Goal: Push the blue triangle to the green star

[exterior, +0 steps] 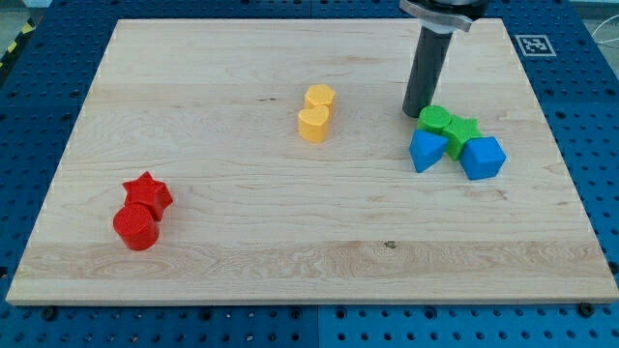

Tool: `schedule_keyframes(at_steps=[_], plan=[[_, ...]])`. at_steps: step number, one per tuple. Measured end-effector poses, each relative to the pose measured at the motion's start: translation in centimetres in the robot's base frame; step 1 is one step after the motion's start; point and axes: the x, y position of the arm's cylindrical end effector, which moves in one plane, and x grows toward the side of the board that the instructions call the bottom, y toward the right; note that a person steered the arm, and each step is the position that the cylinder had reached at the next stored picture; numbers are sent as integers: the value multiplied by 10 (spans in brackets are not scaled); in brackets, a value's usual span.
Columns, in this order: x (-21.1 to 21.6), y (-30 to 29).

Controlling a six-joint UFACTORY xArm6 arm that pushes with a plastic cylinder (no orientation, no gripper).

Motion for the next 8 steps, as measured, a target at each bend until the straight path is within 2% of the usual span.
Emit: schedule_keyframes(at_steps=[2, 3, 5, 7, 8], plan=[[19, 14], [7, 14], [7, -25], [40, -70], [46, -57]])
